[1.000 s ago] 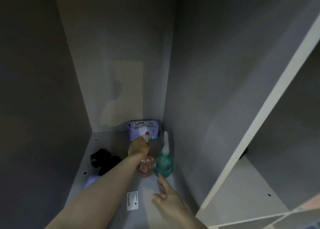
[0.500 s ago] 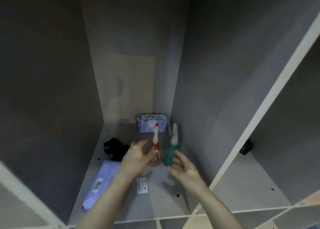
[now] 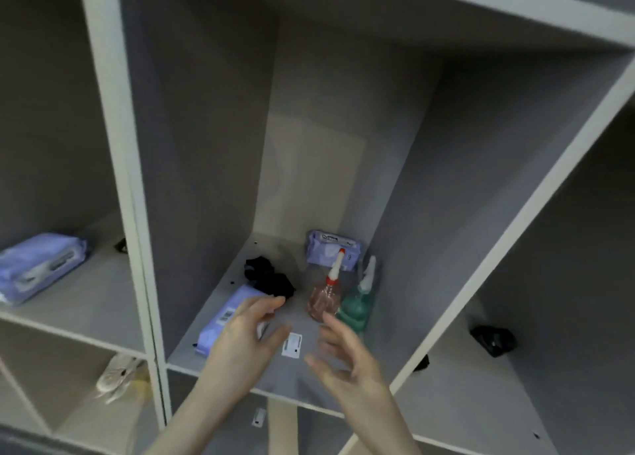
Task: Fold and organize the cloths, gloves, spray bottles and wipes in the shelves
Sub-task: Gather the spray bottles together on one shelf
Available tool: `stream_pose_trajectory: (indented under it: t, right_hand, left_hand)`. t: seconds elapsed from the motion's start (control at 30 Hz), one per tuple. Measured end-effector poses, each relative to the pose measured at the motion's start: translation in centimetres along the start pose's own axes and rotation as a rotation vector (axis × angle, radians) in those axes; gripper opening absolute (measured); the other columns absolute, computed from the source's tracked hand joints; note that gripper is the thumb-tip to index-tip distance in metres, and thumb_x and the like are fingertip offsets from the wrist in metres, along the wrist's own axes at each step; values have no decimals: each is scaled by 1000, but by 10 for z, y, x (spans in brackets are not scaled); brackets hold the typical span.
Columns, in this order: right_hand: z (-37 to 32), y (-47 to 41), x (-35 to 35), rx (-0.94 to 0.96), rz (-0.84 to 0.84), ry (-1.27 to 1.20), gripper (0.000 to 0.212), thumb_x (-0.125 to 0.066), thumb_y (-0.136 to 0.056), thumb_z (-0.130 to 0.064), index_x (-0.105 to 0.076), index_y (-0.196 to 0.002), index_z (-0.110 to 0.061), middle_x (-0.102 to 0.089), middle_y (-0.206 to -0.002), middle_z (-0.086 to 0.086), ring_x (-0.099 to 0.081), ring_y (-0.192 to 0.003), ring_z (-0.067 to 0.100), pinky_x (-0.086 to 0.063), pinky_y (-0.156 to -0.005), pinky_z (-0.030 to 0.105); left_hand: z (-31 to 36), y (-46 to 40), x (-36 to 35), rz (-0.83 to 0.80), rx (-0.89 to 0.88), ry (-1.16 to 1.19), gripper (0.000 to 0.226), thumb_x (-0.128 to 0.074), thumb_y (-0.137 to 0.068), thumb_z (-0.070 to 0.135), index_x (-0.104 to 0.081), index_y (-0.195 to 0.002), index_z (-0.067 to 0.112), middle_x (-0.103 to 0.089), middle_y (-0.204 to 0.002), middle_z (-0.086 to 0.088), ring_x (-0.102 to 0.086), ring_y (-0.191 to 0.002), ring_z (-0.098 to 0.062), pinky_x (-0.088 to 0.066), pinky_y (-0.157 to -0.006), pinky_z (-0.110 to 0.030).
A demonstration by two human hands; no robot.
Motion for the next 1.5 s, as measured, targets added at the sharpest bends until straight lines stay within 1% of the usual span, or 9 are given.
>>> stream_pose_trajectory:
  t: [0.23,0.43,0.57,0.77,0.87,1.0,1.13,1.33,1.5]
  right_hand:
    - [9,49,-34,-103,-209,182,41,-67,-87,-18,-56,-126,-27,-62,-118,-5,-57,-105,0,-40,-77,1]
    - [-4,39,-86,-72,-207,259,37,-69,-85,-21,-59,-119,-33,-65,-114,-8,-61,-102,0,-46,-86,13]
    - [-10,21,-157,-87,-272,223,33,-71,-83,-20,-60,-110,-36,-65,-109,-8,-64,-90,0,-48,-78,14]
    - [-35,-30,-293,-82,-324,178,36,-71,-85,-24,-55,-112,-42,-63,-113,-8,-62,-99,10,-49,-87,20]
    - [-49,-62,-337,-100,-285,106,51,-77,-77,-30,-50,-119,-41,-60,-119,-1,-61,-103,13,-49,-86,22]
    - [-60,-112,-352,-158,-100,27,58,-71,-83,-24,-40,-128,-45,-55,-126,0,-60,-105,14,-49,-98,40]
    - [-71,-156,-359,-158,-28,94,71,-67,-88,-26,-25,-141,-45,-53,-110,-17,-60,-93,0,-46,-98,29]
    - [-54,-219,-367,-192,-7,367,87,-67,-85,-36,-10,-150,-42,-43,-142,0,-47,-128,17,-37,-101,26]
    - [-39,-259,-363,-254,95,382,81,-66,-87,-30,-17,-151,-31,-47,-142,7,-48,-129,24,-38,-97,29]
  left_hand:
    - [-14,57,36,-210,131,-325,42,-60,-88,41,-55,-129,36,-63,-125,9,-57,-117,-13,-43,-95,-26]
    - [-54,65,105,-136,163,-278,35,-61,-86,43,-60,-120,35,-64,-119,10,-62,-107,-10,-46,-93,-29]
    - [-96,47,167,-107,194,-289,32,-61,-86,44,-62,-117,34,-67,-112,9,-66,-99,-11,-49,-90,-31]
    - [-159,1,271,-112,192,-372,34,-59,-88,42,-59,-122,36,-66,-114,10,-63,-105,-7,-47,-90,-29]
    - [-190,-30,317,-123,197,-424,40,-59,-89,40,-55,-129,34,-62,-122,6,-61,-109,-10,-46,-90,-29]
    - [-229,-83,353,-119,155,-597,54,-59,-89,35,-43,-140,31,-45,-141,2,-48,-127,-21,-43,-94,-34]
    - [-277,-141,352,-276,178,-750,66,-58,-89,36,-28,-148,36,-23,-157,-2,-30,-140,-24,-35,-105,-38]
    - [-344,-206,328,-482,201,-902,77,-59,-85,45,-16,-150,41,-8,-161,0,-15,-146,-24,-21,-115,-51]
    - [-410,-207,319,-552,288,-961,79,-52,-89,43,-3,-151,40,5,-162,6,-2,-148,-25,-22,-116,-47]
Point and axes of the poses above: each hand's wrist, its own y-axis away from the middle knuckle, its own x-axis out of the back of the hand, z = x × y, the point moved 9 cm from there along -y, towards the middle knuckle
